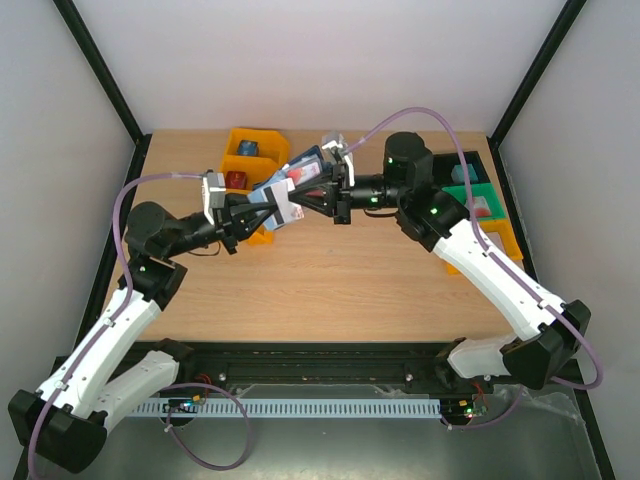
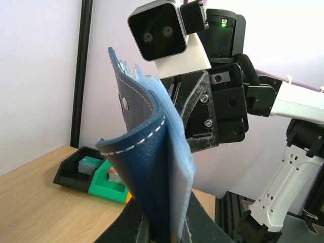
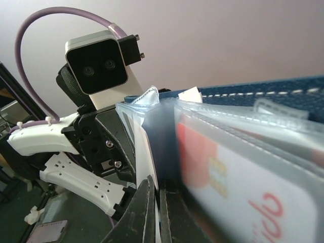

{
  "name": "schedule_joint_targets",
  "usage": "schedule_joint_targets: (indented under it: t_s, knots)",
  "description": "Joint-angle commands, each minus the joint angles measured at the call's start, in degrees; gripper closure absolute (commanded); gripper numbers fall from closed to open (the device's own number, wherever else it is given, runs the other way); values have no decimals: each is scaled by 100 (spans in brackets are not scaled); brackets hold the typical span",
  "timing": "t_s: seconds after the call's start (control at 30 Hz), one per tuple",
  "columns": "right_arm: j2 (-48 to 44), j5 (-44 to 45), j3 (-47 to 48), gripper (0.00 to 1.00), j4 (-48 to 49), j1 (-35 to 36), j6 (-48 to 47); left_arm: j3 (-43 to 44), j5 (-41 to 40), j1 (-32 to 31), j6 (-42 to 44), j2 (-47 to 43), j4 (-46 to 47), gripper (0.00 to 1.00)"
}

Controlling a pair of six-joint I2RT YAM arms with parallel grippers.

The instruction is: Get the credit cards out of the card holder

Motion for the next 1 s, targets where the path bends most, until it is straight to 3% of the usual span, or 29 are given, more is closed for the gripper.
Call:
schedule_joint_targets:
  t_s: [0.0,0.4,0.53,0.97]
  knots:
    - [-148,-40,-128,98,320,19,-62,47,153,-96,88,-18,240,96]
    - [-320,-31,-106,98,25,-470,-153,-23,159,-96,12,-30,255,88]
    - [-331,-29,-82,98,-99,-493,-197,-38,128,-102,-2,-33,267,97]
    - [-766,252,14,98,-884,-1540,-520,-202,-940,-96,265,-67,-716,98]
